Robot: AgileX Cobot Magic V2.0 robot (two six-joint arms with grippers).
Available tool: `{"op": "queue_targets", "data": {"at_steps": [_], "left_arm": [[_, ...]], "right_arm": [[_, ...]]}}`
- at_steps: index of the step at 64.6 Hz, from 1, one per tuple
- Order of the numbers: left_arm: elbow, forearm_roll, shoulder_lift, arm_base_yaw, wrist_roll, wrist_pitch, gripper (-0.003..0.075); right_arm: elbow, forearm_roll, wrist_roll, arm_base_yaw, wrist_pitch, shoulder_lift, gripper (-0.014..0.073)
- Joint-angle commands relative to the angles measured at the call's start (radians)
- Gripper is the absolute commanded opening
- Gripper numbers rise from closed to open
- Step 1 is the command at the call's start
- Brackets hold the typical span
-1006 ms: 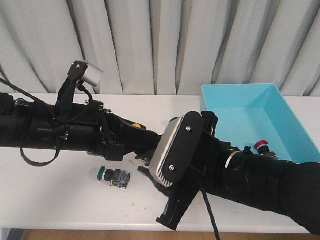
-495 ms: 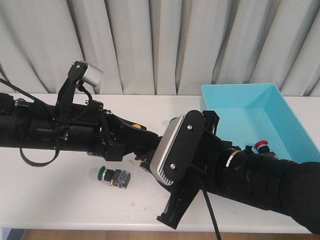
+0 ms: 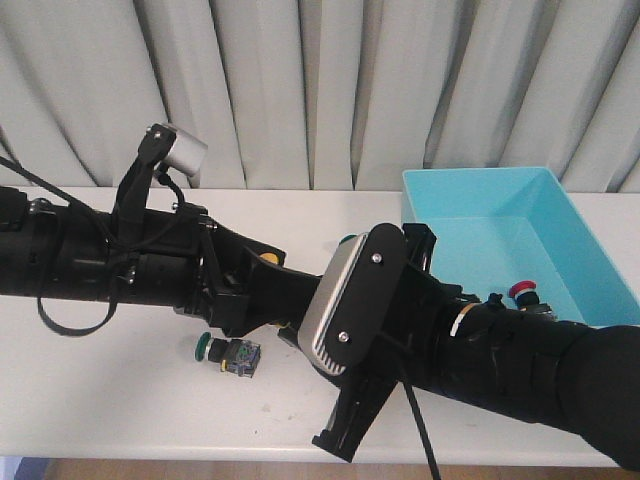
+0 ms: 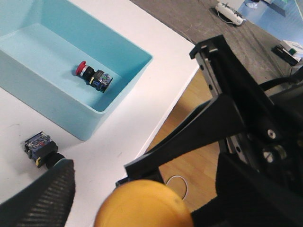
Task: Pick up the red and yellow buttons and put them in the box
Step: 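Pass the yellow button from the left gripper to the right gripper, then lower the yellow button into the blue box with the right gripper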
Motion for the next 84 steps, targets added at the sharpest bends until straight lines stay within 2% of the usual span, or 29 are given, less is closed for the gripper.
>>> {"op": "queue_targets", "data": {"at_steps": [1, 11, 17, 24, 34, 45, 53, 61, 71, 79, 84], "left_arm": [[-0.025, -0.029, -0.026, -0.001, 0.001, 0.014, 0.0592], [-0.025, -0.002, -0.026, -0.001, 0.0, 0.036, 0.0577], [-0.025, 0.006, -0.026, -0.001, 0.0, 0.045, 0.0576], [-0.025, 0.056, -0.026, -0.001, 0.0, 0.043, 0.0576], [-0.025, 0.131, -0.026, -0.001, 0.0, 0.033, 0.0576], [-0.025, 0.3, -0.026, -0.001, -0.005, -0.021, 0.0576], [-0.025, 0.434, -0.026, -0.001, -0.058, -0.082, 0.0576], [-0.025, 0.592, -0.026, -0.001, -0.16, -0.144, 0.0576], [-0.025, 0.782, -0.026, -0.001, -0.324, -0.186, 0.0576], [-0.025, 0.869, -0.026, -0.001, -0.4, -0.187, 0.0575], [-0.025, 0.895, -0.026, -0.001, -0.425, -0.185, 0.0575]], "right_arm": [[-0.033, 0.0, -0.011, -0.003, -0.091, -0.026, 0.0263], [-0.033, 0.0, -0.031, -0.005, -0.193, -0.026, 0.0263], [-0.033, 0.009, -0.031, -0.043, -0.216, -0.03, 0.0263], [-0.033, 0.057, -0.031, -0.141, -0.187, -0.05, 0.0263], [-0.033, 0.07, -0.031, -0.316, -0.06, -0.086, 0.0263], [-0.039, 0.091, 0.026, -0.512, 0.078, -0.08, 0.0263], [-0.093, 0.066, 0.184, -0.675, 0.221, -0.034, 0.0263], [-0.182, -0.071, 0.35, -0.769, 0.361, 0.059, 0.0263], [-0.3, -0.355, 0.678, -0.791, 0.468, 0.196, 0.0263], [-0.416, -0.585, 0.937, -0.789, 0.567, 0.323, 0.0263], [-0.486, -0.655, 1.028, -0.789, 0.624, 0.399, 0.0263]]}}
